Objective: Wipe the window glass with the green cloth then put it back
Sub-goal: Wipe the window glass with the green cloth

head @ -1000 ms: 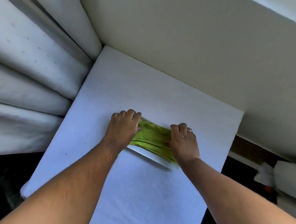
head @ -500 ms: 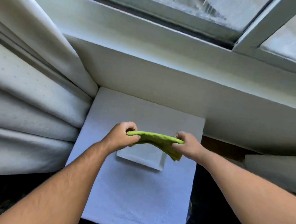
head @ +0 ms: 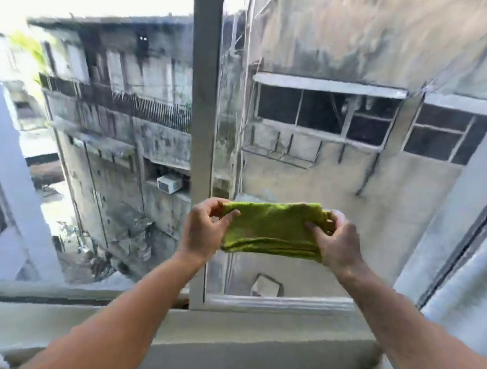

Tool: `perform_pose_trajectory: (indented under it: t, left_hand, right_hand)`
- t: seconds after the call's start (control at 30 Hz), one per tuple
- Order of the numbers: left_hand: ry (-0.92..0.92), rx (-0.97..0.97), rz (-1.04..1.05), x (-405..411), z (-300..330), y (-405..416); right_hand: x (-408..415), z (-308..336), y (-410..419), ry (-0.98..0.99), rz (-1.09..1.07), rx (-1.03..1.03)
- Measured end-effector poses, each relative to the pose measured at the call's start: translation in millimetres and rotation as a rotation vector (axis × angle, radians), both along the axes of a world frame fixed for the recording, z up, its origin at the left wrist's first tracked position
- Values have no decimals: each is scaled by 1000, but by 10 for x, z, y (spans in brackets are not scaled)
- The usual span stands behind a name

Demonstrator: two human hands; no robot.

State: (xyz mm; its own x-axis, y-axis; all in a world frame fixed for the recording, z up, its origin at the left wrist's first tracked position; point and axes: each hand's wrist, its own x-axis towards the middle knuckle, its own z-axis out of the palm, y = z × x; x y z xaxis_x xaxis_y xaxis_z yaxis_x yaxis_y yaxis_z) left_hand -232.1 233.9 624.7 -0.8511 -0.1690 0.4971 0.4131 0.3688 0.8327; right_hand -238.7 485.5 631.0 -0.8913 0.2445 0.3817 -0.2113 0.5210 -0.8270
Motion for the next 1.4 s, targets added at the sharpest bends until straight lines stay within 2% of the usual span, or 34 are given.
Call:
perform_pose_trajectory:
  t: [0.1,0.23,0.3,0.37,0.43,0.53,0.6,0.7,0.8,0.93,1.1,1.23,1.4]
  left_hand:
    - [205,-51,-10,-388,999,559]
    - [429,-168,66,-632,1942,1068]
    - [487,-209,119,-697,2201,1246]
    - [494,-253,172,-757,2266,1401]
    - [456,-317,232,-805,2174,1500]
    - [447,-432,380,-804,1963,1480]
    - [569,-626,505,-812,1891,1402]
    - [857,-889,595,-911,2061,1174]
    - [982,-1019,733,-1141,2513,880]
    - [811,-1029,776,-1384,2790,658]
    - [842,-970,794,-1542,2778,590]
    - [849,-975,803,-1559,2765,579]
    - [863,-977,813,-1567,2765,573]
  right_hand:
    - [-347,881,576,294,-109,45]
    - [-656,1822,1059,605,-267,152]
    - [-758,2195,1168,685,-431,313]
    - [-825,2432,1181,634,-508,434]
    - [-883,2489,1095,537,-474,417]
    - [-904,2375,804,461,-374,213]
    - [-943,2230,597,473,-369,136]
    - [-1018,2056,359,519,-397,112]
    - [-1161,1965,299,586,-423,184]
    - [-1380,1857,584,690,-474,443]
    - [-1507,1879,1012,923,-401,519]
    - [-1525,1935,1221,960,-450,733]
    - [-1583,2193,827,971,-513,654]
